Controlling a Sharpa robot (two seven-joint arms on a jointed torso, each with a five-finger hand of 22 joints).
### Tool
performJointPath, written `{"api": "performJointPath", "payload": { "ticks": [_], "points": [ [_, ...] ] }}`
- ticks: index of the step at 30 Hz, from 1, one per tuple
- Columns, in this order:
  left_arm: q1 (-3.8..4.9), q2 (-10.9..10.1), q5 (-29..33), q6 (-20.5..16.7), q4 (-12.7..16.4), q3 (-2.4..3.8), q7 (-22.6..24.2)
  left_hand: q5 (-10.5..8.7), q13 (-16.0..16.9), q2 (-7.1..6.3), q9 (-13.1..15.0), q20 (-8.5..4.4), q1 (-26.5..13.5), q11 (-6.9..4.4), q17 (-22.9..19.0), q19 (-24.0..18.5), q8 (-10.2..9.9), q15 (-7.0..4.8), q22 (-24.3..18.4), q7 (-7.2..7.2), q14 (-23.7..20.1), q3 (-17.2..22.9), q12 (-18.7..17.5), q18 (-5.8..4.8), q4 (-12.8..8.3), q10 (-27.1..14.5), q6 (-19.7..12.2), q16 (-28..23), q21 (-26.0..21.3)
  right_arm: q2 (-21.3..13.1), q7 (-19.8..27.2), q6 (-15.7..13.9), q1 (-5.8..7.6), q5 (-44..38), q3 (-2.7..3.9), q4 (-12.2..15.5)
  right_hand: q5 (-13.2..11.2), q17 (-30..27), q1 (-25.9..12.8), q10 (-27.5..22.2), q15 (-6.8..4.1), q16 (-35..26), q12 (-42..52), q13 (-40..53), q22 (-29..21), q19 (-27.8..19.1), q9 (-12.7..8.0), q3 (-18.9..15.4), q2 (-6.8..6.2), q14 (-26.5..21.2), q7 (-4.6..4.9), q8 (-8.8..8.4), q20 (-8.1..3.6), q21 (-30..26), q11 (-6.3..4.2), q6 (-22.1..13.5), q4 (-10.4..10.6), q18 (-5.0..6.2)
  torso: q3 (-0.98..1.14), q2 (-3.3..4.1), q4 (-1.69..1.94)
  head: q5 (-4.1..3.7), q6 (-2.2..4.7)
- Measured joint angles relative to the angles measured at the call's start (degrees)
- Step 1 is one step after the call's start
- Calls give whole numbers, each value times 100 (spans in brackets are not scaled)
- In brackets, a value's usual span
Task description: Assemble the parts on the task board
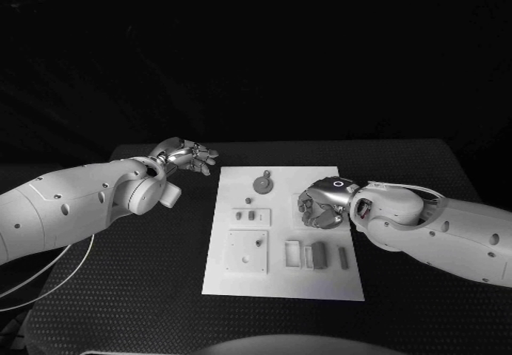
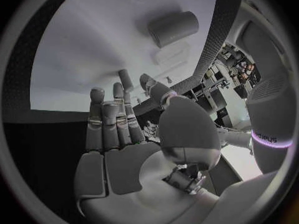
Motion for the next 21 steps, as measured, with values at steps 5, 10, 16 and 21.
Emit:
{"api": "performJointPath", "payload": {
  "ticks": [5, 10, 16, 21],
  "points": [
    [-3, -1, 4, 4, 0, 0, -1, 0, 0, 0, -5, 0, 0, 0, 0, 0, 0, 0, 0, 0, 0, 0, 0, 0, 0, 0, 0, 0, 0, 3, -12, -50, -7, -54, 2, 7, 0, -19, 52, 159, -58, 0, 52, 82, 0, 62, -28, -13, 206, 76, -34, 46, -20, 0, -78, 145, -169, -6, -3, 0, -4, 12, -21],
    [-3, -7, 6, 5, 1, 0, -6, 0, 0, 0, -5, 0, 0, 0, 5, 0, 0, 0, 0, 0, 0, 0, 0, 0, 0, 0, 0, 0, 0, 14, -19, -77, -20, -94, 2, 7, 0, -29, 124, 303, -119, 0, 115, 161, 0, 113, -37, 22, 408, 113, -83, 100, -30, 0, -133, 271, -267, -7, -3, -1, -8, 15, -35],
    [-3, -6, 7, 9, 9, 0, -10, 0, -1, 0, -6, 0, 0, 0, 5, 0, 0, 0, 1, 0, 0, 0, 0, 0, 0, 0, 0, -22, 0, 57, -32, -103, -35, -152, 2, -4, 0, -38, 224, 375, -162, 22, 144, 253, -1, 134, -51, 25, 508, 156, -134, 136, -51, 0, -191, 386, -271, -7, -3, -2, -11, 15, -52],
    [-3, -6, 8, 10, 14, 0, -15, 0, -1, 0, -11, 0, 0, 0, 5, 0, 0, 0, 1, 0, 0, 0, 0, 0, 0, 0, 0, -22, 0, 139, -69, -100, -37, -200, 11, -99, 0, -38, 253, 377, -164, 22, 144, 277, -1, 134, -51, 24, 536, 158, -133, 156, -51, 0, -192, 386, -300, -7, -3, -2, -12, 12, -62]
  ]
}}
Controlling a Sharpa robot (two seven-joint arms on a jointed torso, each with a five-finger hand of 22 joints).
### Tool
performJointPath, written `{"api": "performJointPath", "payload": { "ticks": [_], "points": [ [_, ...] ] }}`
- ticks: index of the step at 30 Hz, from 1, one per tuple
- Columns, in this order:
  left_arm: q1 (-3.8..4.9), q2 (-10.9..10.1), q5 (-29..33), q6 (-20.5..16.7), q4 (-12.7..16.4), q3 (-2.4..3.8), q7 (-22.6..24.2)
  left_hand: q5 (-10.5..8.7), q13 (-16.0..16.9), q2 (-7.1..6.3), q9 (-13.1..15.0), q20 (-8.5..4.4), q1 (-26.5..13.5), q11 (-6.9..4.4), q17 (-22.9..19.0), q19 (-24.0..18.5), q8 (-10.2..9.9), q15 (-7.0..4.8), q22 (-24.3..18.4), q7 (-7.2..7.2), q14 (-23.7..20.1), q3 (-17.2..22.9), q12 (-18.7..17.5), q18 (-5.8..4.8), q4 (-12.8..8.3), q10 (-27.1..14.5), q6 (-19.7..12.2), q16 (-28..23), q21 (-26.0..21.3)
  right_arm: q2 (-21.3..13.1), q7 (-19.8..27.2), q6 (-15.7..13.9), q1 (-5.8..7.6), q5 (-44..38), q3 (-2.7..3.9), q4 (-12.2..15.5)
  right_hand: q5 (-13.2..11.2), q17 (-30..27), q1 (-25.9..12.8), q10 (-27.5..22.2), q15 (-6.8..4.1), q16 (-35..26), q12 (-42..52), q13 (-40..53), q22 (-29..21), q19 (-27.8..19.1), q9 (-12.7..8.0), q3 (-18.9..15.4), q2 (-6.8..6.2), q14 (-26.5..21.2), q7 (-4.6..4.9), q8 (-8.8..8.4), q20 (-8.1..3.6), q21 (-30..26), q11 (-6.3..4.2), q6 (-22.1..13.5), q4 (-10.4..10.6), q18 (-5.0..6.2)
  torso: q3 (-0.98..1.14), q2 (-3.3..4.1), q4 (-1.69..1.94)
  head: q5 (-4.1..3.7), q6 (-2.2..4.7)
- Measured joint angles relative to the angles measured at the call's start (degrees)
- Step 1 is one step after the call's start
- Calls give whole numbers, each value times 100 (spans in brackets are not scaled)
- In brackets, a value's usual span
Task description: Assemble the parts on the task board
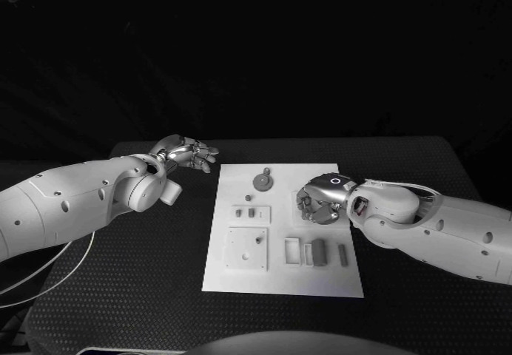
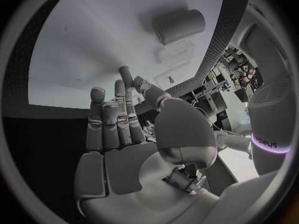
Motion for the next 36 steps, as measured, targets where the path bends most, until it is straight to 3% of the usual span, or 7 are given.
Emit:
{"api": "performJointPath", "payload": {
  "ticks": [13, 19, 24, 30, 32, 36],
  "points": [
    [0, -11, 1, 8, 17, 0, -15, 0, -1, 0, -6, 0, 0, 0, 11, 0, 0, 0, -5, 0, 0, 0, 0, 0, 0, 0, 0, 0, 0, 119, -97, 4, -64, -149, -24, -148, 0, -6, 106, -23, 1, 0, -33, 29, -1, 0, -34, -17, -94, 0, 0, -12, 1, 0, 24, 0, -16, -20, -4, 0, 3, -1, -31],
    [0, -12, 2, 11, 20, 0, -21, 0, -1, 0, -6, 0, 0, 0, 10, 0, 0, 0, -5, 0, 0, 0, 0, 0, 0, 0, 0, 0, 0, 120, -108, 1, -69, -186, -25, -136, -6, -6, 225, 68, -27, 0, -30, 93, -1, 27, -39, -34, 25, 33, -24, 11, -21, 0, -18, 87, -32, -4, -4, 0, 2, 6, -44],
    [0, -11, 2, 12, 20, 0, -25, 0, -1, 0, -6, 0, 0, 0, 10, 0, 0, 0, -5, 0, 0, 0, 0, 0, 0, 0, 0, 0, 0, 108, -121, -49, -79, -217, -29, -106, -28, -13, 268, 215, -82, -1, 43, 194, -1, 101, -24, -48, 67, 126, -79, 93, -61, 1, -109, 213, -41, 12, -1, 0, 1, 9, -48],
    [-1, -9, 3, 15, 13, 0, -28, 0, -1, 0, -11, 0, 0, 0, 16, 0, 0, 0, -4, 0, 0, 0, 0, 0, 0, 0, 0, 0, 0, 20, -167, -157, -82, -222, -29, 39, -46, -13, 281, 287, -132, -1, 67, 282, -1, 162, -25, -81, 80, 198, -95, 138, -99, 33, -140, 259, -45, 12, 1, -2, 0, 14, -58],
    [-1, -9, 3, 16, 12, 0, -28, 0, -1, 0, -11, 0, 0, 0, 16, 0, 0, 0, -4, 0, 0, 0, 0, 0, 0, 0, 0, 0, 0, -25, -179, -185, -82, -216, -11, 122, -46, -13, 282, 318, -139, -1, 114, 299, -1, 183, -26, -82, 80, 226, -106, 138, -103, 34, -150, 281, -46, 11, 1, -2, 0, 18, -59],
    [-1, -9, 3, 16, 5, 0, -29, 0, -1, 0, -17, 0, 0, 0, 22, 0, 0, 0, -4, 0, 0, 0, 0, 0, 0, 0, 0, 0, 0, -75, -183, -216, -25, -163, 108, 332, -46, -13, 305, 335, -139, -1, 79, 267, -2, 183, -29, -83, 103, 228, -114, 137, -103, 34, -150, 288, -47, 11, -1, -3, -5, 29, -60]
  ]
}}
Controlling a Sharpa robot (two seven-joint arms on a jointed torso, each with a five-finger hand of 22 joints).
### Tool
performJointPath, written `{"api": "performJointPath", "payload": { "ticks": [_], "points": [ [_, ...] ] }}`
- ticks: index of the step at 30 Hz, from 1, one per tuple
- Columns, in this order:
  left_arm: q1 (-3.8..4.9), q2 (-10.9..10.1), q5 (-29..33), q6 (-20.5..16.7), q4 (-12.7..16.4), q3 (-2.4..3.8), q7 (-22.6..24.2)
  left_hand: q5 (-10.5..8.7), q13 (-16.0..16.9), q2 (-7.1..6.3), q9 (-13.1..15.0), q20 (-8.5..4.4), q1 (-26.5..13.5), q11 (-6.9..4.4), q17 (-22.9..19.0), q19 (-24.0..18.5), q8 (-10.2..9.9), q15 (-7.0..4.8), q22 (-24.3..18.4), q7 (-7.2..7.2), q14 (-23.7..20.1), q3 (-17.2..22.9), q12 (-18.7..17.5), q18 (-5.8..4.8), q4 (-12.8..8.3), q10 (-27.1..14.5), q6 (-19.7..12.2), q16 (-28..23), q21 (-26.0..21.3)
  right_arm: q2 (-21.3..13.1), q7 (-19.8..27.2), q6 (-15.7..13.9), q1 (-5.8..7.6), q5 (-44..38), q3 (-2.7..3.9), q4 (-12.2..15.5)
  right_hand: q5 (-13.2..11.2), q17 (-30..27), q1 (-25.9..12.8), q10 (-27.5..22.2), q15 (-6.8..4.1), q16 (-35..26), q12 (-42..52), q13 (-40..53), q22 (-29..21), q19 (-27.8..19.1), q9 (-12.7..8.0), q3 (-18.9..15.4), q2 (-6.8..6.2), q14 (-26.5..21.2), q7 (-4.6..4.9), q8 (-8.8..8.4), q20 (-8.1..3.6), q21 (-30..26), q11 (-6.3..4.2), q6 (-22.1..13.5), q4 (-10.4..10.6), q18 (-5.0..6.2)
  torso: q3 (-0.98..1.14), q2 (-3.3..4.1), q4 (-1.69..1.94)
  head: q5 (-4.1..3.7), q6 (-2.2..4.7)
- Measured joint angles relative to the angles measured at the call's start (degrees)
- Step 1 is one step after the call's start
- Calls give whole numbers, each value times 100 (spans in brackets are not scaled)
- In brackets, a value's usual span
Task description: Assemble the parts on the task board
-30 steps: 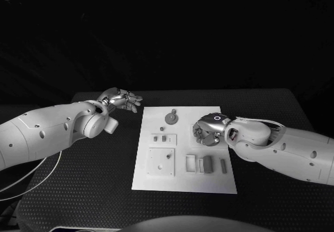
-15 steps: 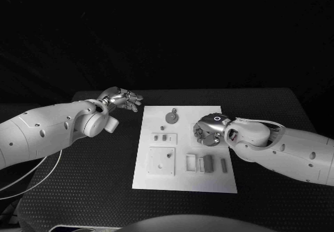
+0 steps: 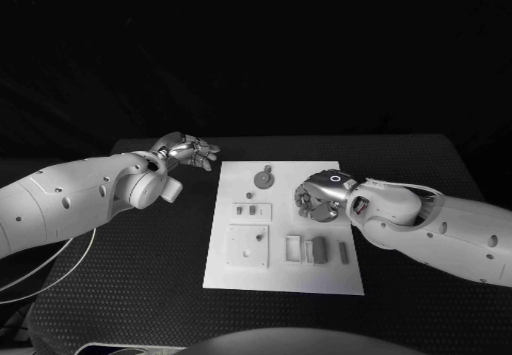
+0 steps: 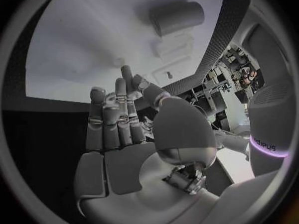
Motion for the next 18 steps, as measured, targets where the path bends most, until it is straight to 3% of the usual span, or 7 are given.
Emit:
{"api": "performJointPath", "payload": {
  "ticks": [2, 5, 12, 18],
  "points": [
    [0, 0, 0, 0, -7, 0, 0, 0, 0, 0, 0, 0, 0, 0, 0, 0, 0, 0, 0, 0, 0, 0, 0, 0, 0, 0, 0, 0, 0, 2, 6, -11, 100, 38, 85, 88, 4, 0, 0, 0, 1, 0, 0, 7, 0, 0, 0, 0, 0, 0, 0, 0, 0, 0, 0, 0, 0, 0, 1, -1, -1, 7, 0],
    [0, 4, 0, 0, -14, 0, 0, 0, 0, 0, 0, 0, 0, 0, 0, 0, 0, 0, 0, 0, 0, 0, 0, 0, 0, 0, 0, 0, 0, 0, 11, -30, 203, 90, 158, 194, 25, 0, 0, 0, -2, 0, -1, 11, 0, 0, 0, -6, 0, -2, 0, 0, 0, 0, 0, 0, -6, 1, -2, -1, -1, 17, -1],
    [-1, 7, 1, 2, -14, 0, -1, 0, 0, 0, 0, 0, 0, 0, 0, 0, 0, 0, -5, 0, 0, 0, 0, 0, 0, 0, 0, -22, 0, 105, 29, -41, 236, 187, 180, 386, 25, 0, 0, 0, -14, 0, 0, 11, 0, 0, 0, -7, 0, -15, -1, 0, 1, 0, 0, -1, -7, 0, -9, 0, 8, 57, -9],
    [-2, 21, 1, 4, -27, 0, -1, 0, 0, 0, 0, 0, 0, 0, 5, 0, 0, 0, -4, 0, 0, 0, 0, 0, 0, 0, 0, -22, 0, 525, 88, -25, 148, 293, 181, 513, 25, -6, 0, -1, -13, 0, 0, 16, 0, 9, 0, -8, 0, -15, 0, 0, 11, 0, 0, -3, -8, 1, -8, 4, -1, 143, -23]
  ]
}}
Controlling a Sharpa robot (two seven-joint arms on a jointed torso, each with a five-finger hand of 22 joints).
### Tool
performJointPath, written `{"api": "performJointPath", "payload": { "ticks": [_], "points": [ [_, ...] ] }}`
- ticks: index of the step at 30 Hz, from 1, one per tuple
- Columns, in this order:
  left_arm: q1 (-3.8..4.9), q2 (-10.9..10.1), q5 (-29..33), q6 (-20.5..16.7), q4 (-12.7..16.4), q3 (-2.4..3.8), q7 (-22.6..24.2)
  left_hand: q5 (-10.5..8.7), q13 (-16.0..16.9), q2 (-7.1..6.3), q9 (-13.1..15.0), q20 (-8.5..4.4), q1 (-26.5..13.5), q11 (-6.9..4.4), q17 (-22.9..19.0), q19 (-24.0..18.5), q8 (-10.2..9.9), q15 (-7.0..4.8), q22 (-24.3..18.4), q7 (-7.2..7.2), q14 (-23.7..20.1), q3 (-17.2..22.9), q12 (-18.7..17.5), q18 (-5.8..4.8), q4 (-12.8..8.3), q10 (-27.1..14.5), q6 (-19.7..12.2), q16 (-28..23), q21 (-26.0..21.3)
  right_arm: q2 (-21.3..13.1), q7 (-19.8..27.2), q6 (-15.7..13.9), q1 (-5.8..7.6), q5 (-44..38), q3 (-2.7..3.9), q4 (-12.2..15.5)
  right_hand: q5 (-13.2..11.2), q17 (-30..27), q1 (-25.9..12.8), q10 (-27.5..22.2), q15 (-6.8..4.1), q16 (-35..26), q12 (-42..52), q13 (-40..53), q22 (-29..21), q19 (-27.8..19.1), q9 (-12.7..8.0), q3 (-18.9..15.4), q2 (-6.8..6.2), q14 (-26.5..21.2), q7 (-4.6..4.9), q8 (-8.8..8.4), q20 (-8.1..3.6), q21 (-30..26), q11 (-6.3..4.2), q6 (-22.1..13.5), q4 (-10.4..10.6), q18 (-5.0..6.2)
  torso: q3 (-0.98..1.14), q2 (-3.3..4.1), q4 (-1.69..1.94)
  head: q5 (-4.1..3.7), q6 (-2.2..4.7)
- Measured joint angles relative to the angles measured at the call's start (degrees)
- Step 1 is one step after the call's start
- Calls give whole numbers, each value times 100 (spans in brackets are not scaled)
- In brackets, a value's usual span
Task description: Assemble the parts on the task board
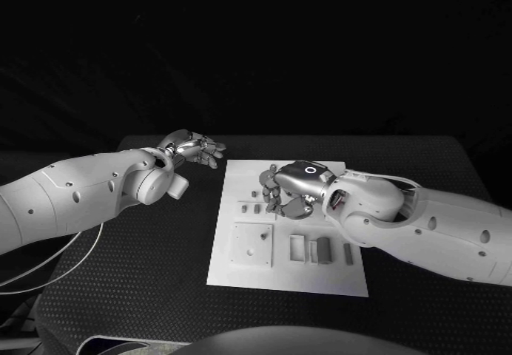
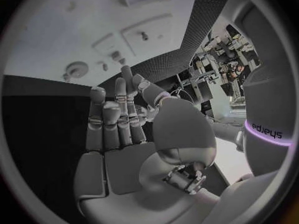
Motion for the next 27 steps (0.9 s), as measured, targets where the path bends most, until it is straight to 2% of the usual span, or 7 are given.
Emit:
{"api": "performJointPath", "payload": {
  "ticks": [4, 7, 11, 13, 16, 21, 27],
  "points": [
    [0, 49, 1, 2, -19, 1, 0, 0, 0, 0, 0, 0, 0, 0, 0, 0, 0, 0, 0, 0, 0, 0, 0, 0, 0, 0, 0, 0, 0, 282, 45, 20, -146, 8, -21, -46, -1, 0, 0, 0, 1, 0, 0, 2, 0, 0, 0, 0, 0, 0, 1, 0, 0, 0, 0, -1, 0, 0, 1, 0, -4, 24, -14],
    [2, 70, 1, 4, -36, 3, 0, 0, 0, 0, 0, 0, 0, 0, 0, 0, 0, 0, 0, 0, 0, 0, 0, 0, 0, 0, 0, 0, 0, 489, 65, 42, -204, -28, -89, -137, -1, 0, 0, 0, 2, 0, 0, 5, 0, 0, 0, 0, 0, -1, -5, 0, 1, 0, 0, -15, 0, 0, -3, 0, 3, 58, -38],
    [2, 88, 3, 7, -53, 2, 0, 0, 0, 0, 1, 0, 0, 0, -1, 0, 0, 0, 0, 0, 0, 0, 0, 0, 0, 0, 0, 0, 0, 711, 72, 120, -251, -125, -255, -245, -1, 0, 0, -1, 3, 0, 0, 5, 0, 0, 0, -1, 0, -2, -4, 0, 1, 0, 0, -18, -1, 0, -3, -2, 15, 115, -73],
    [2, 98, 4, 10, -55, 2, 0, 0, 0, 0, -3, 0, 0, 0, -1, 0, 0, 0, 0, 0, 0, 0, 0, 0, 0, 0, 0, 0, 0, 809, 72, 189, -257, -181, -370, -315, -2, -1, 0, -1, 4, 0, 0, 5, 0, 0, 0, -7, 0, -3, -5, 0, 1, 0, 0, -20, -7, 0, -7, -2, 19, 135, -91],
    [2, 112, 6, 14, -55, 2, 0, 0, 0, 0, -5, 0, 0, 0, 3, 0, 0, 0, 1, 0, 0, 0, 0, 0, 0, 0, 0, 0, 0, 885, 72, 279, -296, -255, -448, -367, -2, -5, 1, -1, 4, 0, 0, 11, 0, 0, 0, -8, 1, -3, 0, 0, 1, 0, 0, -16, -7, 0, -11, 2, 20, 157, -113],
    [2, 122, 8, 22, -51, 2, -1, 0, 0, 0, -5, 0, 0, 0, 4, 0, 0, 0, 1, 0, 0, 0, 0, 0, 0, 0, 0, 0, 0, 979, 59, 396, -362, -443, -533, -424, -2, -5, 5, -1, 6, 0, 0, 11, 0, 0, 0, -8, 5, -3, 7, 0, 2, 0, 1, -23, -8, 0, -7, 3, 19, 202, -146],
    [2, 128, 10, 30, -49, 2, -3, 0, 0, 0, -4, 0, 0, 0, 4, 0, 0, 0, 1, 0, 0, 0, 0, 0, 0, 0, 0, 0, 0, 1014, 33, 487, -403, -629, -554, -457, -5, -4, 5, -2, 9, 0, 0, 22, 0, 0, 0, -9, 5, -14, -1, 0, 2, 0, 1, -14, -9, 0, 0, 1, 16, 233, -188]
  ]
}}
